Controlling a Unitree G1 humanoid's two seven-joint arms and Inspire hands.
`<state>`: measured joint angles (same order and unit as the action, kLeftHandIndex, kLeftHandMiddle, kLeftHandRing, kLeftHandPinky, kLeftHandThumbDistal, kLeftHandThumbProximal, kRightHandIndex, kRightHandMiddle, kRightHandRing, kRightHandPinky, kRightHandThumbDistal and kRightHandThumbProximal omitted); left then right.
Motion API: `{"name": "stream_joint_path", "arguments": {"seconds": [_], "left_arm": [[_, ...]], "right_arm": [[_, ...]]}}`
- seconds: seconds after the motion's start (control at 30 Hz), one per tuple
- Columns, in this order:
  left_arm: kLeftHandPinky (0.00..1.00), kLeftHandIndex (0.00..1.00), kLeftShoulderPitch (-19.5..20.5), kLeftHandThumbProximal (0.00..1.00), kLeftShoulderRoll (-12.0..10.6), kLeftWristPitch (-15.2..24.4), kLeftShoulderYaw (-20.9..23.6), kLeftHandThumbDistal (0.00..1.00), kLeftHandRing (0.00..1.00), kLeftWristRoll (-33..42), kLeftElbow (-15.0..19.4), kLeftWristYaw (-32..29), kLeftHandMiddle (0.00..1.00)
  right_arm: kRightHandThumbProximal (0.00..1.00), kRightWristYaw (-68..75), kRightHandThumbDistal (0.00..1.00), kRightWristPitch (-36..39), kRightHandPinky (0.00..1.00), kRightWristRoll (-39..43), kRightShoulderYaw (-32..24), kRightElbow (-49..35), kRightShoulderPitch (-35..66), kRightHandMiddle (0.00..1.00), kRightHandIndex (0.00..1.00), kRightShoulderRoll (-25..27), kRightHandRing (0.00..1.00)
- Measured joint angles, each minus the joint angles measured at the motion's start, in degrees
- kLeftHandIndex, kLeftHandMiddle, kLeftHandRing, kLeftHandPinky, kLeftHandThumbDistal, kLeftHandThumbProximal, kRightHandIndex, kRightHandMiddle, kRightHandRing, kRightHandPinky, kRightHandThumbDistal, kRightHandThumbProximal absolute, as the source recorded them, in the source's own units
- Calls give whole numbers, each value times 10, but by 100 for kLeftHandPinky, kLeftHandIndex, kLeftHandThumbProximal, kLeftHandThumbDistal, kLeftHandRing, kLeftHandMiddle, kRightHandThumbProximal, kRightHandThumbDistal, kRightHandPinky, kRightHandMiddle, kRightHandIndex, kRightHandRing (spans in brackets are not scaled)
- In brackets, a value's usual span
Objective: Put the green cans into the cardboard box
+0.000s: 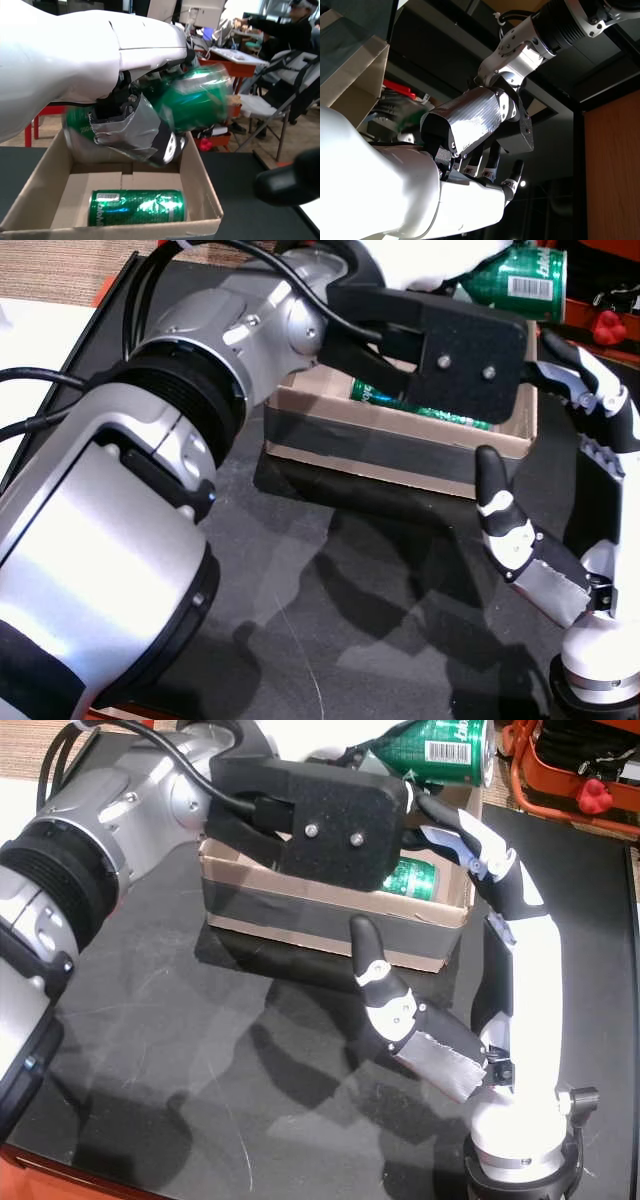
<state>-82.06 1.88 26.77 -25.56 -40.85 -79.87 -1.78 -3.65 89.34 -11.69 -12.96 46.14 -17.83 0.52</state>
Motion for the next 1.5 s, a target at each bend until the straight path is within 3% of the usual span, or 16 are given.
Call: {"name": "stream_joint_path", "arguments": {"seconds": [0.07, 0.4, 0.57, 0.77, 0.83, 1.0, 1.17, 1.27, 1.33, 1.37, 1.43, 1.5], "left_arm": [[97, 99, -6, 20, 0, -7, -5, 100, 100, 0, 1, -11, 100], [100, 100, -21, 35, 3, -36, -35, 100, 100, -8, 1, -52, 100], [100, 100, -25, 31, 7, -43, -46, 100, 100, -11, 1, -63, 100], [100, 100, -25, 29, 8, -45, -48, 100, 100, -11, 2, -65, 100], [99, 100, -25, 26, 8, -45, -47, 100, 100, -10, 2, -67, 100], [97, 100, -25, 30, 15, -37, -46, 100, 100, -10, 2, -65, 100], [95, 100, -25, 24, 55, 16, -21, 100, 100, 9, 3, -59, 100], [92, 100, -26, 12, 90, 72, 43, 100, 100, 79, 7, -104, 100], [91, 100, -25, 10, 107, 120, 106, 100, 100, 152, 18, -156, 100], [92, 100, -22, 19, 114, 152, 142, 100, 100, 197, 27, -193, 100], [91, 100, -5, 23, 121, 224, 206, 100, 100, 290, 51, -271, 100], [88, 100, 19, 17, 123, 273, 255, 100, 100, 374, 72, -355, 100]], "right_arm": [[64, 4, 68, 0, 82, -3, -1, 0, 0, 64, 62, 0, 70], [60, 17, 63, 0, 83, -11, -1, 14, -1, 64, 63, 1, 71], [57, 21, 66, 0, 82, -9, 6, 24, -5, 63, 61, 4, 71], [64, 22, 68, -3, 83, -19, -2, 19, -5, 64, 63, 3, 72], [61, 22, 70, -5, 83, -27, -9, 17, -4, 64, 62, 3, 72], [57, 24, 66, -8, 82, -30, -7, 15, -5, 64, 62, 4, 72], [54, 33, 76, 6, 83, -27, 4, 27, -17, 66, 64, 20, 73], [55, 38, 79, 6, 82, -19, 12, 39, -22, 67, 64, 31, 74], [52, 39, 84, 6, 84, -11, 18, 49, -23, 68, 67, 38, 75], [52, 40, 86, 6, 84, -2, 26, 55, -25, 68, 68, 42, 75], [49, 40, 86, 6, 83, 10, 41, 66, -26, 68, 69, 49, 74], [49, 40, 88, 6, 83, 25, 55, 72, -27, 69, 69, 55, 74]]}}
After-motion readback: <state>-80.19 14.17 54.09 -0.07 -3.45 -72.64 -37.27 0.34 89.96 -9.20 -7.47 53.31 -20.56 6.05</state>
